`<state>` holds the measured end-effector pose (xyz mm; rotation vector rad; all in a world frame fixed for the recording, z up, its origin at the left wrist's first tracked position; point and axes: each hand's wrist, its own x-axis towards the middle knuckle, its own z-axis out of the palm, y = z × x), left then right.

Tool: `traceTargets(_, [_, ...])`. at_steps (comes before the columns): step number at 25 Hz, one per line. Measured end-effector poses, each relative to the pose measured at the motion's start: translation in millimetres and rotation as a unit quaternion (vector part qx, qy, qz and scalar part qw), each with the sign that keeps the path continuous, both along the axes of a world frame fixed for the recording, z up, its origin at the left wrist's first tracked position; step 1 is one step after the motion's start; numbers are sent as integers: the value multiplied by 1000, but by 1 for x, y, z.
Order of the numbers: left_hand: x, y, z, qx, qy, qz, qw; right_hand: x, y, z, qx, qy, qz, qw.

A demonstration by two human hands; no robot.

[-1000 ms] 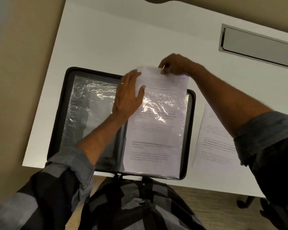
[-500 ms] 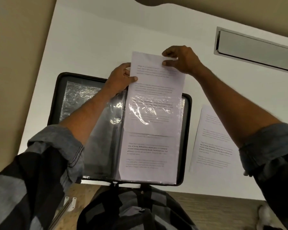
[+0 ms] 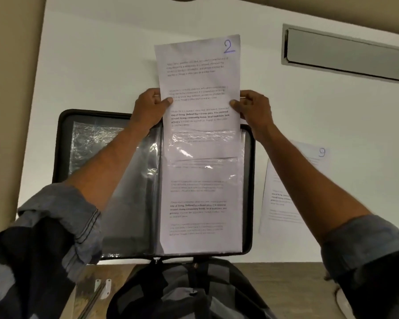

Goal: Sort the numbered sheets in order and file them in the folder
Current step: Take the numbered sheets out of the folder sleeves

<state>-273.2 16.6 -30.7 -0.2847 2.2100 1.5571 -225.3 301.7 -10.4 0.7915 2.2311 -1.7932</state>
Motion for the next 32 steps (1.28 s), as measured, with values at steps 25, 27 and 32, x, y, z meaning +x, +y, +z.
traceTargets(25, [125,172,86,171,4,-39,984,172,179,113,-35,75,-92,992])
traceTargets(27, [166,194,69,148,-19,-66,987,217,197,96,-19,37,-121,992])
traceTargets(32, [237,224,27,57,-22,-134,989,293,204,41,42,-27,-173,984])
